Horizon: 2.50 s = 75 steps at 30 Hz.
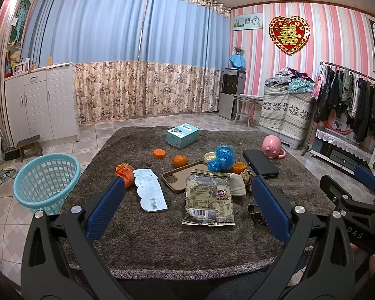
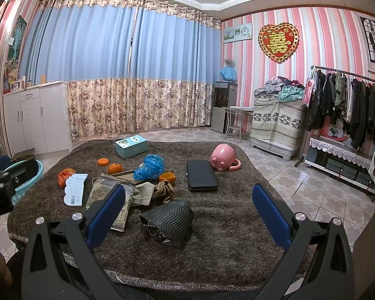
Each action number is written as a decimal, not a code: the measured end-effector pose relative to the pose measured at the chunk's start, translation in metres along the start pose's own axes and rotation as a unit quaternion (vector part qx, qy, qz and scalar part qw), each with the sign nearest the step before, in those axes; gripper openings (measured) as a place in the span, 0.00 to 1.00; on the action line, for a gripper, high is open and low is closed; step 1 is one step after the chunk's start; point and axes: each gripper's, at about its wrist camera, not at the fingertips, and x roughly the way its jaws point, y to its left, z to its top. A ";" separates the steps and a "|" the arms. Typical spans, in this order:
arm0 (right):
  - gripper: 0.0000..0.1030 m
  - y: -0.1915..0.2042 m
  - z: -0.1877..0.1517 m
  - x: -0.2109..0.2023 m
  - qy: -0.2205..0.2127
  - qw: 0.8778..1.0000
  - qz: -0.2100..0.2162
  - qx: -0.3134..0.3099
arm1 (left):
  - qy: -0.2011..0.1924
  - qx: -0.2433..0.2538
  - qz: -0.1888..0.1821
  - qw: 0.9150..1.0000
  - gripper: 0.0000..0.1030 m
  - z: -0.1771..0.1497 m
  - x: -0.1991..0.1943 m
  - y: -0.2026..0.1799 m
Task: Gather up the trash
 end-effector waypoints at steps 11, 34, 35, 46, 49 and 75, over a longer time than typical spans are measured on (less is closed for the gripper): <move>0.96 0.000 0.000 0.000 -0.002 1.000 0.000 0.000 | 0.000 -0.001 0.000 1.000 0.95 0.000 0.000 0.000; 0.96 -0.016 -0.020 0.037 0.010 0.999 -0.031 0.009 | 0.021 -0.003 0.022 1.000 0.95 -0.021 0.033 0.013; 0.96 -0.016 -0.021 0.038 0.009 0.999 -0.033 0.011 | 0.021 -0.001 0.023 1.000 0.95 -0.022 0.035 0.014; 0.96 -0.021 -0.035 0.054 0.037 0.998 -0.045 0.016 | 0.037 0.008 0.025 0.999 0.95 -0.036 0.058 0.019; 0.96 -0.018 -0.039 0.059 0.046 0.997 -0.062 0.002 | 0.047 0.002 0.027 0.999 0.95 -0.039 0.064 0.022; 0.96 0.006 -0.068 0.092 0.118 0.993 -0.010 -0.011 | 0.077 -0.014 0.011 0.997 0.95 -0.053 0.081 0.036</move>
